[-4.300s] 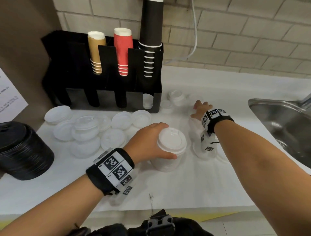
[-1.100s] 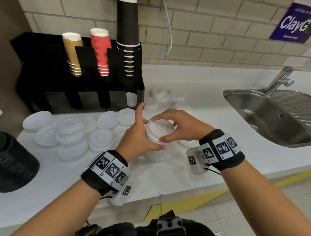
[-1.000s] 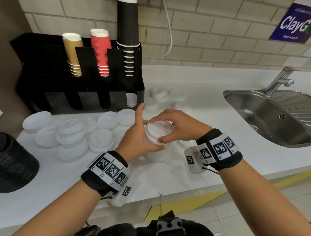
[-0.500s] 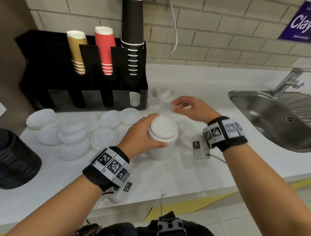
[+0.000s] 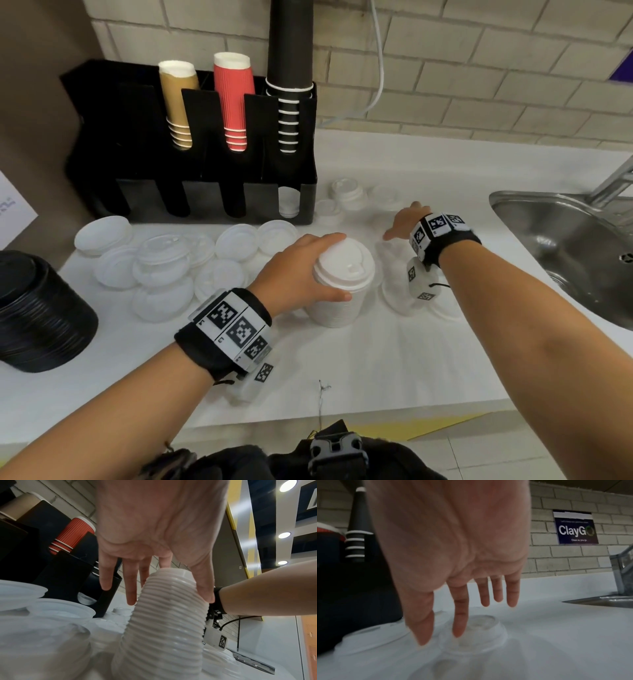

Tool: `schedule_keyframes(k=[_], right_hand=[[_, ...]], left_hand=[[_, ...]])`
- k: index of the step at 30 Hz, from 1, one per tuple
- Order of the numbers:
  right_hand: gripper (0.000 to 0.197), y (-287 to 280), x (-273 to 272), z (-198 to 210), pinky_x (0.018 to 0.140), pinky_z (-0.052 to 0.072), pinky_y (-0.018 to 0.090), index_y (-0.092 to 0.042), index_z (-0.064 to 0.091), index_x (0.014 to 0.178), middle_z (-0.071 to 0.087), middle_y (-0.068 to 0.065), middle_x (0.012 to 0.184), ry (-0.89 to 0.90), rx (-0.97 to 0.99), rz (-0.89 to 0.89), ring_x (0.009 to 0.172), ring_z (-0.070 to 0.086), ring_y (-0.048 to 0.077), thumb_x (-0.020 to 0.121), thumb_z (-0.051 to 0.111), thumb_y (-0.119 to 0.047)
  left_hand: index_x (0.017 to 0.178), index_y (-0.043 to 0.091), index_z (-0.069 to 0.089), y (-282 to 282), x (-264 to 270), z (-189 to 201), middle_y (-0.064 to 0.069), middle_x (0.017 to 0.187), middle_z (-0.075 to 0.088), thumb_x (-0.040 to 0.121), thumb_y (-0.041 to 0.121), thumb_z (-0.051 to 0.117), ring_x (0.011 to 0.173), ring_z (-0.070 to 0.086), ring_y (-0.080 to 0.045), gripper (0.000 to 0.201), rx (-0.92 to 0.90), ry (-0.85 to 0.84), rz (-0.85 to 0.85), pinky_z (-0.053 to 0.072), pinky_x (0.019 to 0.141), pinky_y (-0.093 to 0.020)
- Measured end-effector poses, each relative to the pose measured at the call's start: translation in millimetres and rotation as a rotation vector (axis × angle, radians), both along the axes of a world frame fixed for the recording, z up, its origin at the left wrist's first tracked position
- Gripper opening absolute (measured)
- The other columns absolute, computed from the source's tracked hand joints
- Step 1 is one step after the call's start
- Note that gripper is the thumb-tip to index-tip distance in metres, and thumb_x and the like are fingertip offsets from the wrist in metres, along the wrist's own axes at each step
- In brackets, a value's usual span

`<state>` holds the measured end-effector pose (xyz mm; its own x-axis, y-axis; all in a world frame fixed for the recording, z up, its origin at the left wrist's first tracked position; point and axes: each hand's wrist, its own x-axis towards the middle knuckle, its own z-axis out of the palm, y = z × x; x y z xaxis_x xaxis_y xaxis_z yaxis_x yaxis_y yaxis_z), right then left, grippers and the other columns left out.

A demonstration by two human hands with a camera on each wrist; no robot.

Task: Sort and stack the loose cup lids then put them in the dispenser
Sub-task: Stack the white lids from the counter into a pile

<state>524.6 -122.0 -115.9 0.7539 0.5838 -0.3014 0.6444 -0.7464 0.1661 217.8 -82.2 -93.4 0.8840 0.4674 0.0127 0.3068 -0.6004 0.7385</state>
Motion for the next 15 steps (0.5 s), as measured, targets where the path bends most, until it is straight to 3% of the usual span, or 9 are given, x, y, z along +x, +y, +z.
schedule_keyframes(k=[4,6,7,11,15], right_hand=[[0.055,1.6,2.6,-1.9,0.078,0.041,0.033,-0.005,0.063,0.112,0.062,0.013,0.118,0.129,0.014,0.045,0.099,0.057,0.027,0.079,0.070,-0.049],[0.052,1.4,3.6,-0.4,0.074,0.042,0.032,-0.001,0.063,0.109,0.065,0.013,0.107,0.118,0.068,0.035,0.092,0.059,0.028,0.078,0.073,-0.042],[0.055,1.0,3.1,0.2,0.075,0.044,0.034,-0.001,0.061,0.111,0.063,0.013,0.107,0.099,0.104,0.025,0.093,0.059,0.030,0.076,0.076,-0.041],[0.089,-5.2,0.2,-4.3,0.093,0.046,0.049,-0.015,0.034,0.137,0.043,0.016,0.133,0.132,0.209,-0.033,0.116,0.052,0.041,0.067,0.082,-0.042],[0.094,-7.3,2.4,-8.7,0.099,0.039,0.043,-0.027,0.023,0.148,0.045,0.012,0.143,0.202,0.148,0.007,0.129,0.045,0.036,0.073,0.078,-0.042]], left_hand=[[0.146,0.040,0.035,0.1,-0.1,-0.2,0.009,0.142,0.043,0.067,0.045,0.084,0.129,0.043,-0.013,0.093,0.003,0.002,-0.002,0.038,0.109,-0.036],[0.146,0.040,0.035,0.2,0.0,-0.3,0.009,0.141,0.043,0.067,0.045,0.084,0.128,0.043,-0.012,0.093,0.001,0.001,-0.003,0.038,0.108,-0.035],[0.145,0.040,0.035,0.2,0.0,-0.4,0.009,0.141,0.043,0.067,0.045,0.084,0.128,0.043,-0.012,0.093,0.000,-0.001,-0.003,0.038,0.108,-0.035],[0.145,0.039,0.035,0.0,-0.9,-1.0,0.009,0.141,0.044,0.067,0.044,0.084,0.129,0.042,-0.012,0.092,-0.001,-0.002,-0.002,0.038,0.109,-0.034],[0.145,0.040,0.036,-0.8,-2.1,-1.4,0.010,0.140,0.044,0.067,0.044,0.085,0.129,0.042,-0.012,0.092,-0.010,-0.008,0.003,0.037,0.109,-0.034]])
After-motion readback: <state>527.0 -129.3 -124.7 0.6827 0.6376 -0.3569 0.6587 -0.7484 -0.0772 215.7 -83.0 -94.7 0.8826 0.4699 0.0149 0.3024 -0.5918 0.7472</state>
